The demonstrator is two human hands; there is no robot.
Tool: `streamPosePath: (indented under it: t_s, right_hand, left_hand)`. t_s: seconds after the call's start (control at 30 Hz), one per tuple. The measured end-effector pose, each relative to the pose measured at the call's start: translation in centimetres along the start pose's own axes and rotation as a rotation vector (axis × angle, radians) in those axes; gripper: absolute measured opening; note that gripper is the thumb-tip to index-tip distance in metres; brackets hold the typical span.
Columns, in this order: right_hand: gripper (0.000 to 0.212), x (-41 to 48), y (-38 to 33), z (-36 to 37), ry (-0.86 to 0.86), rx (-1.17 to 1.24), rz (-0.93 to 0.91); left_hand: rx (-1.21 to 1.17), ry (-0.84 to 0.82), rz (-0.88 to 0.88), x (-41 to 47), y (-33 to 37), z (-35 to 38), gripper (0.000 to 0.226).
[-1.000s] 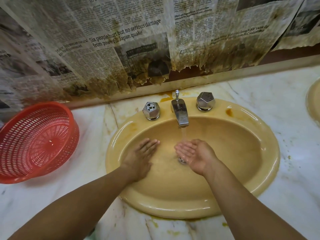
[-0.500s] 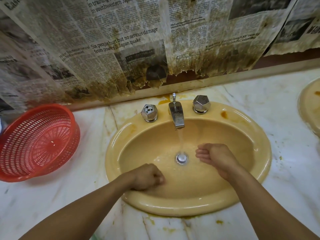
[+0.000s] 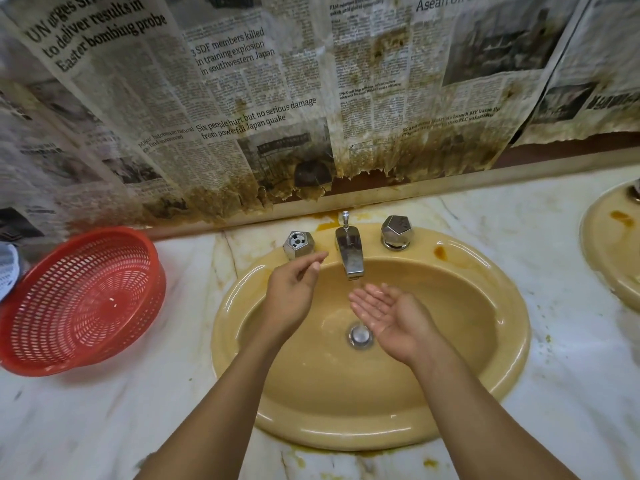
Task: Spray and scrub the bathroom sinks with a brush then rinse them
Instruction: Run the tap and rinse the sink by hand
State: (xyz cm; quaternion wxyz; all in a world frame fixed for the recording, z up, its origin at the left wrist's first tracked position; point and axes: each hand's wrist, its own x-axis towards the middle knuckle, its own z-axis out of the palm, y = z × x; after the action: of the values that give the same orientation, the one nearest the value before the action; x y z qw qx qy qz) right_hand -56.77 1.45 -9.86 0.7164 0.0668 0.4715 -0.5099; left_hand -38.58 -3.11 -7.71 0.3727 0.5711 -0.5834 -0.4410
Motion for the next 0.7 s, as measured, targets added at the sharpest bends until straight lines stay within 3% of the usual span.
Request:
streamPosePath:
  t_s: [0.17,0.33,0.7]
  right_hand:
    - [0.031,0.1,0.4,1.2,-0.006,0.130,0.054]
    - [0.031,-1.1,-0.5,0.4,-0.035,0.149,0.060]
    - [0.041,-5.6,-4.2,4.2,-0.107,-0.026,-0.171]
  left_hand:
    - [0.045,-0.224,0.041,1.0,0.8,0.9,0.034]
    - [0.148,-0.321,0.053,1.5,0.0,1.3,0.041]
    - [0.596,-0.472,0.241,2.6,1.0,0.9,0.056]
